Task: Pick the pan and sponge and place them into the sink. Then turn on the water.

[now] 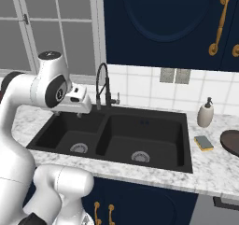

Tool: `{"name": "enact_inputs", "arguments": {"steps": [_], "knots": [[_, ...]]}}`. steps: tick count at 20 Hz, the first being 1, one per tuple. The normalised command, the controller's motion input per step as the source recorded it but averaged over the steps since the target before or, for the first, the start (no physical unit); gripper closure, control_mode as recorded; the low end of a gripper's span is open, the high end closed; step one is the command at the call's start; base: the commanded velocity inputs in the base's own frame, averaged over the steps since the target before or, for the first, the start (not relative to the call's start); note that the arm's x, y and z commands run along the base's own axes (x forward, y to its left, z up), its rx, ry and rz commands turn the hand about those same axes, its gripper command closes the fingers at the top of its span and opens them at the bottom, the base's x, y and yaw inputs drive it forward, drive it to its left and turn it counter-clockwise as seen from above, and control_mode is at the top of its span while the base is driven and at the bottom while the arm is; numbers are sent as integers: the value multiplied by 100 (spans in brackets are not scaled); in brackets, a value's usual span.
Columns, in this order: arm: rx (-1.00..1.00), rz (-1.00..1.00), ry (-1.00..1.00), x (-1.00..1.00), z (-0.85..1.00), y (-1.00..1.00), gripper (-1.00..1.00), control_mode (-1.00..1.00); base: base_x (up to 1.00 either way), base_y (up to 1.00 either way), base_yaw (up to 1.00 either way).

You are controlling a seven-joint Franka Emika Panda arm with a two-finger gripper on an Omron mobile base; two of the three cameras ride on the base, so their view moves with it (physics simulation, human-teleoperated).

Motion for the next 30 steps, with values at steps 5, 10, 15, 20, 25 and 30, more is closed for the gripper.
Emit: {"name": "enact_inputs", "arguments": {"steps": [5, 10, 15, 20, 25, 30], "knots": [[0, 0, 0, 0, 0, 0, -100, 100, -26, -21, 0], [0, 0, 0, 0, 0, 0, -100, 100, -13, -32, 0], [0, 0, 0, 0, 0, 0, -100, 100, -2, -42, 0], [0, 0, 0, 0, 0, 0, -100, 100, -1, -44, 0], [0, 0, 0, 0, 0, 0, -100, 100, -1, -45, 0], [0, 0, 0, 0, 0, 0, -100, 100, 0, -37, 0]]}}
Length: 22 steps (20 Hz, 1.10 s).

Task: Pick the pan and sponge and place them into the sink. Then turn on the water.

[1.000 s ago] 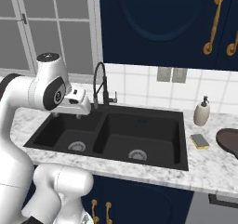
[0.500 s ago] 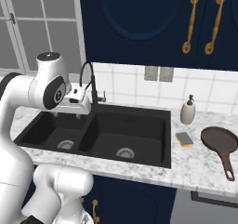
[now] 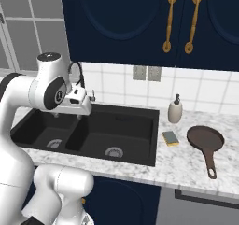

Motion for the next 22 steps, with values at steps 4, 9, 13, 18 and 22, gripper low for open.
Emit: {"name": "enact_inputs", "arguments": {"steps": [4, 9, 13, 18, 22], "knots": [[4, 0, 0, 0, 0, -22, -100, -100, 0, -8, 0], [11, 0, 0, 0, 0, -54, -100, -100, 0, 0, 0], [13, 0, 0, 0, 0, -61, -100, -100, 0, 0, 0], [10, 0, 0, 0, 0, -53, -100, -100, 0, 0, 0], [9, 0, 0, 0, 0, -50, -100, -100, 0, 0, 0]]}}
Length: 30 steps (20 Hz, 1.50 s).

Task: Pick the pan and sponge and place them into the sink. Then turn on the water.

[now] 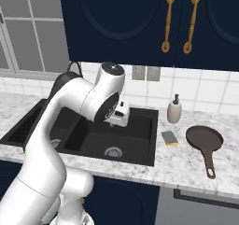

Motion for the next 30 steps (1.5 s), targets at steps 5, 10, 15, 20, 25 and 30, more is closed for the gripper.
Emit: {"name": "enact_inputs", "arguments": {"steps": [5, 10, 15, 20, 25, 30], "knots": [[5, 0, 0, 0, -5, -41, -100, -100, 0, 0, 0], [1, 0, 0, 0, -16, -37, -100, -100, 0, 0, 0], [-3, 0, 0, 0, -33, -42, -100, -100, 0, 0, 0], [-13, 0, 0, 0, -38, -52, -100, -100, 0, 0, 0], [-11, 0, 2, 0, -16, -57, -100, -100, 0, 0, 0], [-2, 0, 4, 1, 0, -67, -100, -100, 0, 0, 0]]}}
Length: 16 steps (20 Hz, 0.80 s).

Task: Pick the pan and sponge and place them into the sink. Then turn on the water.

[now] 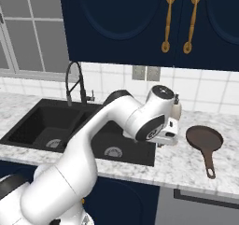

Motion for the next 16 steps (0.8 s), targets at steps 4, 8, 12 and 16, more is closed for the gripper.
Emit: {"name": "enact_inputs", "arguments": {"steps": [4, 8, 12, 16], "knots": [[-1, 0, 3, 1, -5, -73, -100, -100, 0, 0, 0], [-2, 0, 4, 12, -11, -65, -100, -100, 0, 0, 0], [-5, 0, 6, 19, -22, -59, -100, -100, 0, 0, 0], [-8, -4, 8, 28, -44, -56, -100, -100, 0, 0, 0]]}}
